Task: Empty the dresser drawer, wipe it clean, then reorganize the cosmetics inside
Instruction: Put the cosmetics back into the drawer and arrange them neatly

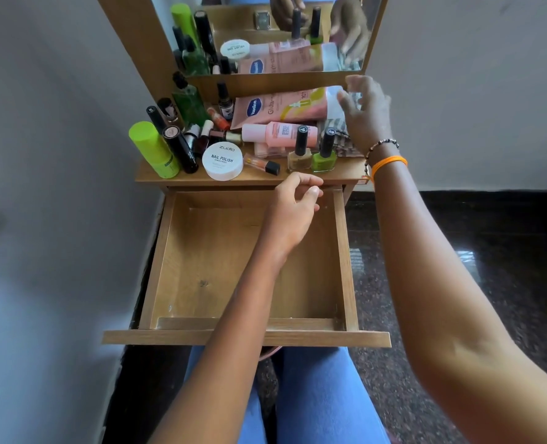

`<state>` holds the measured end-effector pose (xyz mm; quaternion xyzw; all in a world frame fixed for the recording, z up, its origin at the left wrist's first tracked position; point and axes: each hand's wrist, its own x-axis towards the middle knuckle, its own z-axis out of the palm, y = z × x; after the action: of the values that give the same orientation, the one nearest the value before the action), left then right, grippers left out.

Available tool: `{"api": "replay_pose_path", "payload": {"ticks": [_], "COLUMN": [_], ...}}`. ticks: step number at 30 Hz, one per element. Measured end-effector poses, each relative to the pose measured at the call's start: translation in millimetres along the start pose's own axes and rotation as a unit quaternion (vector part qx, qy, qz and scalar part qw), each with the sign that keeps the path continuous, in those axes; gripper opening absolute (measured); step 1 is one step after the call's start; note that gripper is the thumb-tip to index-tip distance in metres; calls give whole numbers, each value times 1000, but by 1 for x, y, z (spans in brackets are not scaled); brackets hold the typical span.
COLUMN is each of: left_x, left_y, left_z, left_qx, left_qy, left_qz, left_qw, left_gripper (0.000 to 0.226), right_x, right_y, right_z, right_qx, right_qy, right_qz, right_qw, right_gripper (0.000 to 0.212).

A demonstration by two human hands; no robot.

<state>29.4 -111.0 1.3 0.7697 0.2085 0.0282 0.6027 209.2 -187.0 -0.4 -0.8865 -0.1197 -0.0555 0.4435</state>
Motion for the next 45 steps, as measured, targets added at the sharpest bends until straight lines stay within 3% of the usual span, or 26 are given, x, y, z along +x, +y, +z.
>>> {"api": "replay_pose_path", "payload": {"ticks": [3, 6, 21, 25, 29, 36, 39, 41, 45], "left_x": [2, 5, 2, -7, -21, -60, -71, -77, -81], "left_y": [2, 3, 8, 10, 9, -23, -49, -63, -64], "left_z": [-2, -6, -21, -27, -43, -88, -105, -113, -111], "left_qx": [1, -3, -46, -66, -264, -430, -381, -307, -194], "left_qy": [6, 13, 81, 85, 16, -143, -189, -209, -214], "left_qz": [8, 13, 37, 44, -41, -142, -145, -132, -169], "left_qw": [1000, 1000, 995, 993, 964, 880, 893, 919, 942], "left_gripper": [18, 18, 19, 22, 29, 57, 71, 60, 39], "right_x": [9, 13, 1, -30, -74, -143, -156, -160, -165], "right_y": [-4, -1, -12, -29, -32, -26, -20, -19, -11], "right_z": [2, 3, -34, -59, -81, -71, -52, -41, -18], "right_qx": [61, 83, 270, 316, 370, 442, 439, 410, 260], "right_qy": [-77, -128, -86, -91, -137, -271, -310, -326, -320], "right_qz": [61, 69, 33, 8, -9, 34, 72, 86, 122], "right_qw": [993, 986, 959, 944, 919, 854, 841, 848, 903], "right_gripper": [45, 48, 48, 38, 32, 60, 55, 40, 31]}}
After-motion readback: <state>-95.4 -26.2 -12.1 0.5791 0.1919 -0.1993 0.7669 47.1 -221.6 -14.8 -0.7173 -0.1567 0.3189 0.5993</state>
